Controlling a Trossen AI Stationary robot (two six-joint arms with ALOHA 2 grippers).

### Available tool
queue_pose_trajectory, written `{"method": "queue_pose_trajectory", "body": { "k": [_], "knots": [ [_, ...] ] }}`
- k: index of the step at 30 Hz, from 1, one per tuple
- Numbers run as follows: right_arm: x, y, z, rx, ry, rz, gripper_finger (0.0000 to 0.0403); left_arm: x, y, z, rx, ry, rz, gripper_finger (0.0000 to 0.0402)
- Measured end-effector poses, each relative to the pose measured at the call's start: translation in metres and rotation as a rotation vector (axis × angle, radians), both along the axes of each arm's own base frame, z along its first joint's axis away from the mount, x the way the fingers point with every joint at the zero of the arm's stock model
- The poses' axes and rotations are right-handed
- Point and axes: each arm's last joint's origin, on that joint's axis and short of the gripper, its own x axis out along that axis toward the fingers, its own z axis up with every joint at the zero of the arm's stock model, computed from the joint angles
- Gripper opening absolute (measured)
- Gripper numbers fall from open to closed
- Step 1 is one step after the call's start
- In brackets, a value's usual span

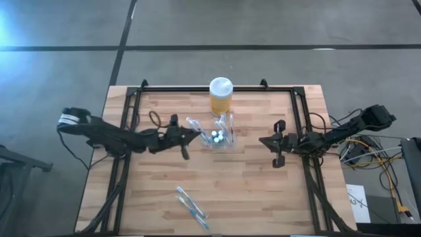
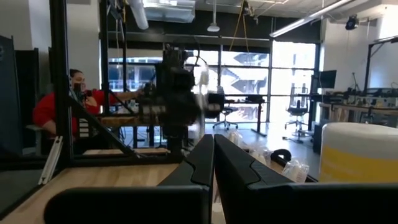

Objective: Pick & Place toothbrushing station
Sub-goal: Put the blue toothbrush into the transparent organizer

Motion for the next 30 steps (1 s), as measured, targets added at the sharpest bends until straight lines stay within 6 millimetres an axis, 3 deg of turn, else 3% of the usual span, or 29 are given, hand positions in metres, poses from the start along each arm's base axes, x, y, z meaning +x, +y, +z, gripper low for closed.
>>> {"method": "queue_pose_trajectory", "body": {
  "k": [10, 21, 30],
  "knots": [
    [0.0, 0.0, 0.0, 0.058, -0.005, 0.018, 0.0008, 0.019, 0.005, -0.04, 0.014, 0.077, 0.133, 0.0025],
    [0.0, 0.0, 0.0, 0.065, -0.007, 0.02, 0.0008, 0.029, 0.005, -0.084, -0.112, 0.144, 0.185, 0.0025],
    [0.0, 0.0, 0.0, 0.047, -0.004, 0.015, 0.0008, 0.032, 0.007, -0.098, -0.145, 0.141, 0.208, 0.0044]
  ]
}}
